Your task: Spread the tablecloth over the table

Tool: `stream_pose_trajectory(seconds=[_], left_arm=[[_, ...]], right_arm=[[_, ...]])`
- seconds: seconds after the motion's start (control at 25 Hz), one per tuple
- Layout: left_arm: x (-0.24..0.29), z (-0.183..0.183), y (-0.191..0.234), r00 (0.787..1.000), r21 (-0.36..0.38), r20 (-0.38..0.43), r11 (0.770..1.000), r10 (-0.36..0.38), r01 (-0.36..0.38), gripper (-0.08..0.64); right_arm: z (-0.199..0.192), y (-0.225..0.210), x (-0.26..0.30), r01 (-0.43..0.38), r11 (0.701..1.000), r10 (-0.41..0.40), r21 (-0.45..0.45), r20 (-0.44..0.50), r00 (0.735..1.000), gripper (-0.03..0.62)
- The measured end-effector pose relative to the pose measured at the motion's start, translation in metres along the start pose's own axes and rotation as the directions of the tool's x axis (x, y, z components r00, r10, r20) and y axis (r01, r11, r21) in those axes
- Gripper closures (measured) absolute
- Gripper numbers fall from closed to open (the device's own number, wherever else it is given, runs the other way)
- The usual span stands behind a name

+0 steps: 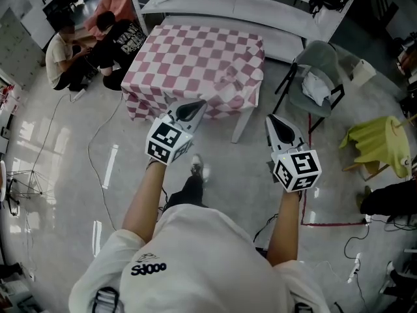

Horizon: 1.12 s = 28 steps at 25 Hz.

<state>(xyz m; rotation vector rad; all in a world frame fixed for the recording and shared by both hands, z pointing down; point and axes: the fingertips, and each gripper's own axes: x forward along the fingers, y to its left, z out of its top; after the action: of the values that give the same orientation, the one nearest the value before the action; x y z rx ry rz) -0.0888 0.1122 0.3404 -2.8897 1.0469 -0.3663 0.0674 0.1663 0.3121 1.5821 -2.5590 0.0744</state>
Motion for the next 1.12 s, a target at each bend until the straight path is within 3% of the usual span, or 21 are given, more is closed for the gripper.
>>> stream_pose_trajectory(seconds=[0.44, 0.72, 1.12], left_arm=[[0.110, 0.013, 0.114, 0.999, 0.036, 0.040, 0.999, -0.031, 0.030, 0.532], [0.177, 0.015, 0.190, 0.998, 0.027, 0.031, 0.998, -0.054, 0.053, 0.532], [0.239, -0.014, 0.234, 0.991, 0.007, -0.007, 0.991, -0.134, 0.134, 0.532]], right_arm=[[0.021, -0.073, 0.134, 0.019, 0.999, -0.019, -0.028, -0.008, 1.000, 0.572], [0.028, -0.124, 0.218, 0.091, 0.996, -0.092, -0.011, -0.039, 0.995, 0.571], [-0.003, -0.155, 0.282, 0.137, 0.991, -0.134, 0.007, -0.135, 0.982, 0.565]])
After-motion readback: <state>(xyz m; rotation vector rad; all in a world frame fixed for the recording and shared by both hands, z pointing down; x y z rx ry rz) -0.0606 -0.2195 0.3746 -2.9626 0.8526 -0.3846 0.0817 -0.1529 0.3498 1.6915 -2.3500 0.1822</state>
